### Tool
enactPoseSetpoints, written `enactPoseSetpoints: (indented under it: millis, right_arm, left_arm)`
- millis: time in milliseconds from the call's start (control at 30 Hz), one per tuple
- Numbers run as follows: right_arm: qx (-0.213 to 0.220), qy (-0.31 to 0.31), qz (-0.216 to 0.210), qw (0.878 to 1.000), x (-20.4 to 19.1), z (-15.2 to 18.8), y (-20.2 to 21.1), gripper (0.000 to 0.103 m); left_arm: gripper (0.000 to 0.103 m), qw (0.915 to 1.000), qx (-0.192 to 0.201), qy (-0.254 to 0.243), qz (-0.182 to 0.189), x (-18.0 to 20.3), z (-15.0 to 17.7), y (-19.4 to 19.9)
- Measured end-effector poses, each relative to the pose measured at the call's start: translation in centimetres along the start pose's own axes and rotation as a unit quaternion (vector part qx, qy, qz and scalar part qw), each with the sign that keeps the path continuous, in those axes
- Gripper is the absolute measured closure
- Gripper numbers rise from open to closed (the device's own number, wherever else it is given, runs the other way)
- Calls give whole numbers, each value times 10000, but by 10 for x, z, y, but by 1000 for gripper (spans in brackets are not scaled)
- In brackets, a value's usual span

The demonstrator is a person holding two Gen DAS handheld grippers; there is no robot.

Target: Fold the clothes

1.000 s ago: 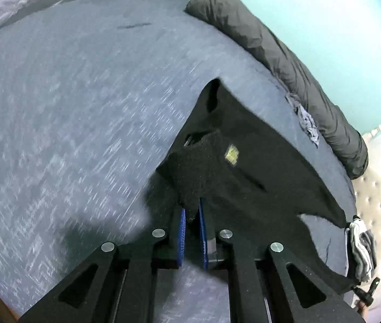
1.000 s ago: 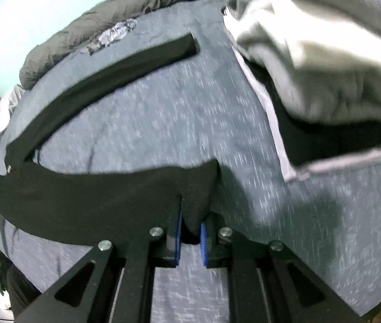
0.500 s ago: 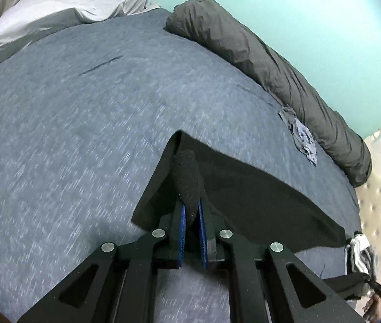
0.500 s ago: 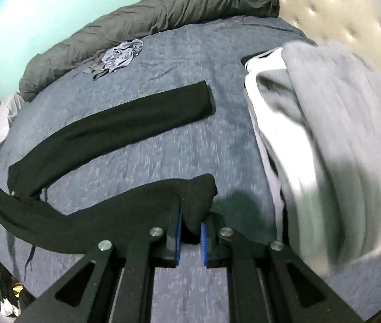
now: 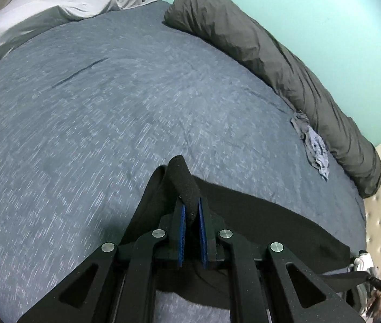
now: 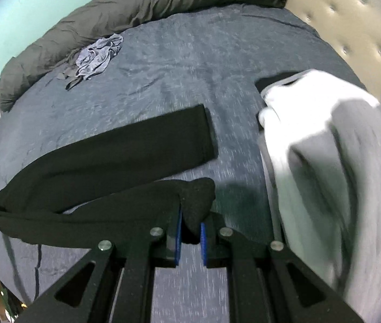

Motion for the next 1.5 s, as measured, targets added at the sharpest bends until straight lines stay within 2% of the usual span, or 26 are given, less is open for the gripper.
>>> enactPoseSetpoints:
  millis: [300,533,567,667,733,767,800,867,933,1000,1067,1167,1433,1500]
  right_arm:
    - [-322,-135,233,9991,-18,-65,-52,93]
    - [-374,-233,382,9983,-33,-98,-95,92]
    - [-368,-261,442,9980,-34,-101,-101,91]
    - [81,-374,453,9982,-31,-106,-105,79]
    - [390,-449,455,9972,-30,-110,-107,60]
    - [544,-487,457,9963,-29,-112,-107,56]
    - [679,-492,412,9956,-28,-111,-105,53]
    - [927,-475,294,9941,-25,-106,-100,53]
    - [1112,-419,173,9928,-21,-99,-96,52]
    - [1118,-438,62,9927,-16,-88,-98,51]
    - [1116,-461,-49,9927,-12,-77,-100,51]
    - [1087,-379,-327,9928,-13,-62,-101,51]
    - [915,52,-527,9944,-31,-36,-112,51]
    - [845,104,-401,9956,-33,-35,-118,51]
  left_arm:
    - [93,9997,-192,3,-171,-9,-23,-48]
    - [93,9987,-376,-10,-339,-19,-28,-88]
    - [92,9985,-402,-11,-363,-20,-28,-94]
    - [89,9977,-484,-65,-460,-25,-24,-110]
    - [87,9976,-522,-84,-451,-25,-22,-116]
    - [84,9979,-502,-98,-405,-24,-21,-117]
    - [82,9981,-455,-173,-386,-23,-21,-115]
    - [65,9987,-349,-153,-335,-23,-21,-109]
    - [63,9988,-361,-138,-315,-24,-20,-104]
    - [62,9982,-388,-271,-365,-22,-17,-98]
    - [56,9983,-379,-277,-331,-22,-13,-90]
    - [54,9985,-389,-270,-285,-23,-5,-81]
    - [47,9983,-424,-276,-300,-32,13,-70]
    - [47,9982,-426,-268,-322,-35,15,-69]
Point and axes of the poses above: each gripper's, at about its wrist camera, not at the fingertips, and y roughly against the way its jaws point, x to its right, z to its underside, the point moved 2 cm from there along -y, roughly the way its jaws point, and after that the axes turned 14 degrees about z, right-handed, at the moved point
